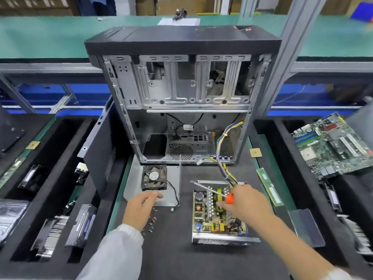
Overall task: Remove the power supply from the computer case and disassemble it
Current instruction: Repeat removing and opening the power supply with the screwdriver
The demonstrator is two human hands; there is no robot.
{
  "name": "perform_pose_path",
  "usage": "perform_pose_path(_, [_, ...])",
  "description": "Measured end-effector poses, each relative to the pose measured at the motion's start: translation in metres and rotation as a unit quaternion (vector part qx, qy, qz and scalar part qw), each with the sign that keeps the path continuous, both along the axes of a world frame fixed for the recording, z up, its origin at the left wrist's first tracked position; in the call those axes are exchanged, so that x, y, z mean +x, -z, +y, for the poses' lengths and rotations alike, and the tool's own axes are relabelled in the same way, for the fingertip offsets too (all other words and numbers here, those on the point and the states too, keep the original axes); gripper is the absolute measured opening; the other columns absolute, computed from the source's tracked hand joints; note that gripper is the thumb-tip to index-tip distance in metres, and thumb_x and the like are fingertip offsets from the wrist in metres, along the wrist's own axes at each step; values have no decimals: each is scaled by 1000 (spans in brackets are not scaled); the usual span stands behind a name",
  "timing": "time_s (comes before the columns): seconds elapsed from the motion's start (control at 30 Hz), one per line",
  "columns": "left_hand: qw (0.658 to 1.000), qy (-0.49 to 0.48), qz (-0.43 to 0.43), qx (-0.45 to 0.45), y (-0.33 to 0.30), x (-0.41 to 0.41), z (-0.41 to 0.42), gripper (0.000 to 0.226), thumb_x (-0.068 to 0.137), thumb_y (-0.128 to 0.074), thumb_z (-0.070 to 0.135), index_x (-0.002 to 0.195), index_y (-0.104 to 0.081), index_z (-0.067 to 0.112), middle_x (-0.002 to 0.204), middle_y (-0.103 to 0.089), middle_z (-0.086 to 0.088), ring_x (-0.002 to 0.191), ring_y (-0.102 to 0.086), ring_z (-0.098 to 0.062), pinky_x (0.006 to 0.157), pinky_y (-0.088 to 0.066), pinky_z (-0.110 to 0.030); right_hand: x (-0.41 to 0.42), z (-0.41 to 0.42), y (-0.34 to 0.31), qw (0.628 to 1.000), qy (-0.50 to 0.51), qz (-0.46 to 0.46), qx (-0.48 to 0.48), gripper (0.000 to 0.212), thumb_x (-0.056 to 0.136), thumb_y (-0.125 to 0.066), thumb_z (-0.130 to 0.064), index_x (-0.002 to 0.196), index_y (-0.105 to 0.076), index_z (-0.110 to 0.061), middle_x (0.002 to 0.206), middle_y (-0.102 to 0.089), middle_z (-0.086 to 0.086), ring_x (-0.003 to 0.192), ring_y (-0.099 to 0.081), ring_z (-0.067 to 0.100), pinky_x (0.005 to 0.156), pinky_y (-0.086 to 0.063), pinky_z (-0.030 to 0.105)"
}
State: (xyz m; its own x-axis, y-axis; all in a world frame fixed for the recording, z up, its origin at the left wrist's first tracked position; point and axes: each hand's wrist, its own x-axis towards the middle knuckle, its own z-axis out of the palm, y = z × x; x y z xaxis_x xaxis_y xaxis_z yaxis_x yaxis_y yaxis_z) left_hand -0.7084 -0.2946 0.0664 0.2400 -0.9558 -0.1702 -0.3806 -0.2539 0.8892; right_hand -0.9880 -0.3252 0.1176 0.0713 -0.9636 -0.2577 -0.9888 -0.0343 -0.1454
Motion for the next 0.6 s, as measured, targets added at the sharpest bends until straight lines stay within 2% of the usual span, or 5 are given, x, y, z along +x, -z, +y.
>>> perform_pose_path(0.17, [994,63,-83,-43,-12,-47,-1,19,94,-59,23,75,-58,22,66,-54,7,64,-50,-13,64,-43,-34,9,1,11,998,-22,58,-1,17,90,-53,-35,90,-55,-18,91,-63,1,81,-63,21,62,-41,29])
perform_pose_path(0.27, [990,46,-134,6,-10,-61,4,23,92,-60,34,78,-44,26,57,-40,10,53,-39,-10,59,-41,-33,12,-2,12,999,-19,29,17,14,88,-54,-32,87,-53,-18,85,-57,1,79,-60,23,63,-41,29])
perform_pose_path(0.37, [977,66,-190,67,-9,-68,21,28,90,-58,50,84,-43,28,66,-52,8,64,-52,-11,65,-44,-30,11,-5,15,999,13,-15,29,16,86,-55,-34,80,-47,-21,74,-47,-5,73,-55,20,63,-43,28])
perform_pose_path(0.5, [971,115,-124,167,-8,-76,37,46,87,-43,71,94,-50,26,81,-61,1,68,-58,-13,71,-51,-29,8,-4,19,998,40,-50,27,22,84,-56,-36,71,-44,-21,71,-45,-6,71,-55,18,60,-42,27])
perform_pose_path(0.6, [972,116,-68,195,-6,-84,43,56,92,-31,69,102,-54,19,76,-59,-3,50,-56,-17,54,-49,-26,8,-3,15,998,35,-55,25,27,82,-55,-35,64,-40,-24,67,-45,-7,67,-54,17,58,-41,27])
